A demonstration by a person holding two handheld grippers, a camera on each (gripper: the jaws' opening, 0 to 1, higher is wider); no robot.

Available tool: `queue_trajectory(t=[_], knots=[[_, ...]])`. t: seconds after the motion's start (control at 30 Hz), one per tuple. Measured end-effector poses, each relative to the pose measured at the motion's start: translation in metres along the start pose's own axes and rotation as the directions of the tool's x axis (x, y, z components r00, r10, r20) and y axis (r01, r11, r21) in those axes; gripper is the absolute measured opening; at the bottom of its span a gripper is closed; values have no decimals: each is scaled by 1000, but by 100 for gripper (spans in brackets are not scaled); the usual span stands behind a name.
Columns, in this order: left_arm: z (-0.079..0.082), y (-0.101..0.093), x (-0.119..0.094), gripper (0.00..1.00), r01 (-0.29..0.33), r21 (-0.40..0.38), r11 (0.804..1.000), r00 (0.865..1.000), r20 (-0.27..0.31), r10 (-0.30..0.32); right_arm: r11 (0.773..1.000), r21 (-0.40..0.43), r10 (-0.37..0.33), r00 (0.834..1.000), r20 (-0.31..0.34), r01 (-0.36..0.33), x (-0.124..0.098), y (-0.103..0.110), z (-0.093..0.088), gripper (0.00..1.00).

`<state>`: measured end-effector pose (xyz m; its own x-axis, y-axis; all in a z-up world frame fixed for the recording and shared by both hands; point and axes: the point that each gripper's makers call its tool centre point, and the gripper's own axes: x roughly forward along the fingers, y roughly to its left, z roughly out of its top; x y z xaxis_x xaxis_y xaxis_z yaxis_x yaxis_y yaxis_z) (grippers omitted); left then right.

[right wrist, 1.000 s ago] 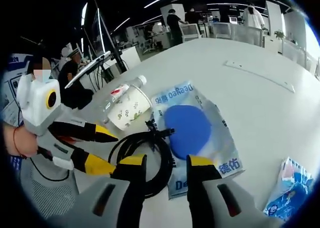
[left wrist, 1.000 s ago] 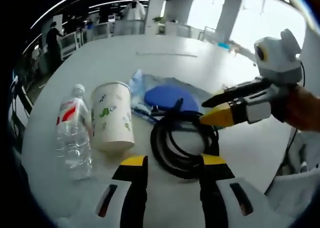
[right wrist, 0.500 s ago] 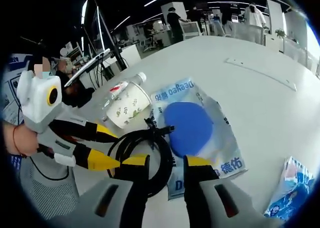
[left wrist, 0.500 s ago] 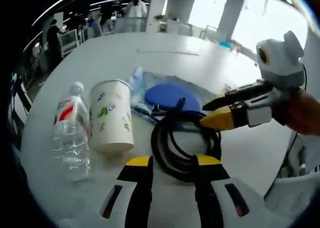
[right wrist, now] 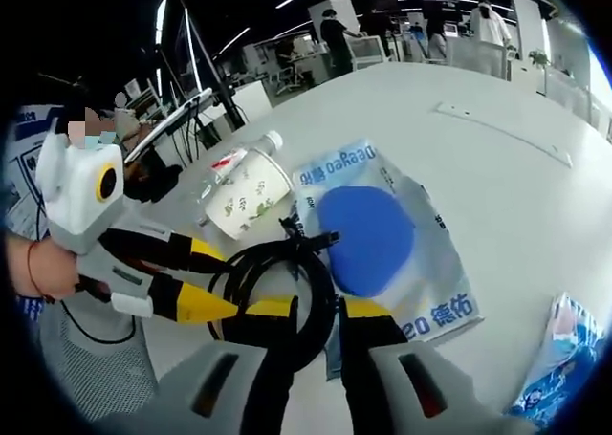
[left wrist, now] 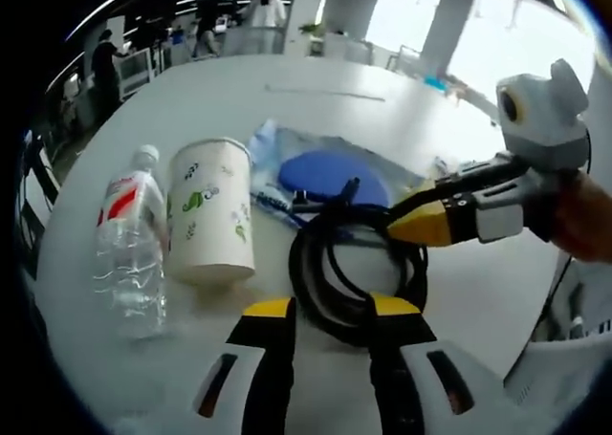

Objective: Arrange the tabletop items into an orderly group along one side of the table until the central work area is clear of visible clutter.

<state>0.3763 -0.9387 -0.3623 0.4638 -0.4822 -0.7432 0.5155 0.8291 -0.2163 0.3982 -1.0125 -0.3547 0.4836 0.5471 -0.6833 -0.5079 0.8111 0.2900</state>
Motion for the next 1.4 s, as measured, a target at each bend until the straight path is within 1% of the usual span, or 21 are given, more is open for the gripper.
queue_trajectory(t=[0.1,0.2,0.37,0.6,0.8,0.97,1.0,1.03,1.07,1.4], knots=[[0,0,0,25,0,-6,1000,1000,0,0,1000,-3,1,1000,-1,-1,0,0,-1,13],[-3,3,1,22,-7,-14,1000,1000,-11,7,1000,-9,-8,1000,-1,8,0,-1,-1,11],[-2,2,1,19,-8,-23,1000,1000,-8,8,1000,-17,-16,1000,-5,16,0,-3,-1,8],[-4,5,1,15,-23,-19,1000,1000,-16,23,1000,-20,-16,1000,-7,16,0,-3,-1,8],[-3,5,1,14,-28,-17,999,999,-29,28,999,-30,-21,1000,-8,21,0,-3,-1,7],[-3,5,0,11,-25,-27,999,999,-25,24,999,-27,-23,1000,-4,23,-1,-2,-1,5],[-3,4,-1,8,-21,-29,999,1000,-23,20,1000,-21,0,1000,-2,0,0,2,-1,2],[-3,4,-1,7,-18,-31,999,1000,-23,17,1000,-28,-11,1000,-2,11,-1,1,-1,2],[-3,4,-1,7,-18,-31,999,1000,-24,18,999,-37,-15,1000,-2,15,0,1,-1,2],[-3,5,-4,4,-14,-53,998,1000,-22,13,1000,-28,-13,1000,4,13,-2,2,0,1]])
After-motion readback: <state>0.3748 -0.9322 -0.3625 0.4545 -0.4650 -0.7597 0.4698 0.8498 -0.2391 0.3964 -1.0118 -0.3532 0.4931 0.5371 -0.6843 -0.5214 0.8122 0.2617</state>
